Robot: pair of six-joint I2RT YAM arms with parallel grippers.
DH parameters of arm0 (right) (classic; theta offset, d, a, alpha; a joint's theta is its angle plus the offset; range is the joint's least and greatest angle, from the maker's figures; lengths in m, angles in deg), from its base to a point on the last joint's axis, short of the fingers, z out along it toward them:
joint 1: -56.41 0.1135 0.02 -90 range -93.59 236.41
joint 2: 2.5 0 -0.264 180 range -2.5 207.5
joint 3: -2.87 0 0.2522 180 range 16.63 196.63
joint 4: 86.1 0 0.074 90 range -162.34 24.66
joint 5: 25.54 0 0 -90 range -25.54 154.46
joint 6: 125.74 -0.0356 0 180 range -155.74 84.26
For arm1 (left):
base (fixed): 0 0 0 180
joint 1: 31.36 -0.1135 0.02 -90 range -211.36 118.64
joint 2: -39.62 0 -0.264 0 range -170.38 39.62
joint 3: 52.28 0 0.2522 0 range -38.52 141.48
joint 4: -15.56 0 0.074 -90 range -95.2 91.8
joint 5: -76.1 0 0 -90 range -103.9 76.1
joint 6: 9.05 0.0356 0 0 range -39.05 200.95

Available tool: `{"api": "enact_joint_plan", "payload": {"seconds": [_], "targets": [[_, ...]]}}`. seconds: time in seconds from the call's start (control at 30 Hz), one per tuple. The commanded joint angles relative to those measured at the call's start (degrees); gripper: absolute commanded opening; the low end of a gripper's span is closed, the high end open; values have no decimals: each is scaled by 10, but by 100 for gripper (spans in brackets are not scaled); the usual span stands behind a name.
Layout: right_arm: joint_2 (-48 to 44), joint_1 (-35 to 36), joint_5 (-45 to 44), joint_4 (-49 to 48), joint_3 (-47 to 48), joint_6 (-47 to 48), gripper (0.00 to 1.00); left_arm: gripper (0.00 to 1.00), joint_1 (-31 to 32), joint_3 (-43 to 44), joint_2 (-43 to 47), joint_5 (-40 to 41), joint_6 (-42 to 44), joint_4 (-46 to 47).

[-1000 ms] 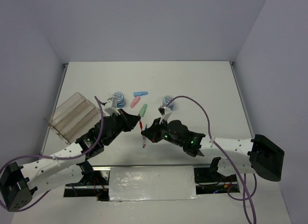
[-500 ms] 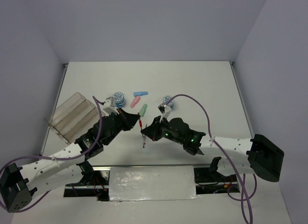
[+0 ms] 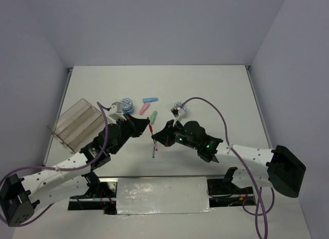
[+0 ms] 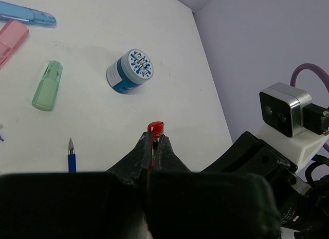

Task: Sort the stationery into containers
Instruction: Close the pen cap on the pen.

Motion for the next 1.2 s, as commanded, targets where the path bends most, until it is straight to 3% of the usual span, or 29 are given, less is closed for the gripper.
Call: {"api": "enact_joint_plan", "payload": {"seconds": [0.0, 0.57, 0.7, 0.73, 0.77, 0.8, 0.83, 0.87, 0.9, 1.03, 1.17], "targets": [[-37, -37, -42, -75, 68, 20, 0, 0, 22, -10, -7, -55, 22, -38], [-38, -79, 17, -48, 130, 53, 0, 0, 58, -27, -14, -38, 23, -28], [-22, -77, 71, -60, 114, 63, 0, 0, 57, 3, -1, -4, 20, -93], [-21, -77, 78, -78, 103, 61, 0, 3, 58, 25, 2, 17, 22, -108], [-21, -75, 84, -88, 81, 58, 0, 13, 58, 36, 6, 29, 26, -122], [-21, -74, 91, -94, 72, 56, 0, 42, 58, 49, 8, 41, 27, -155], [-19, -71, 92, -102, 65, 54, 0, 57, 57, 76, 14, 54, 30, -170], [-19, -69, 91, -103, 53, 52, 0, 93, 58, 89, 17, 75, 37, -181], [-16, -69, 91, -104, 48, 51, 0, 99, 58, 104, 19, 85, 39, -202], [-8, -67, 82, -116, 28, 36, 0, 99, 57, 179, 15, 102, 73, -219], [-16, -69, 85, -127, 22, 24, 0, 96, 57, 187, 9, 79, 92, -208]]}}
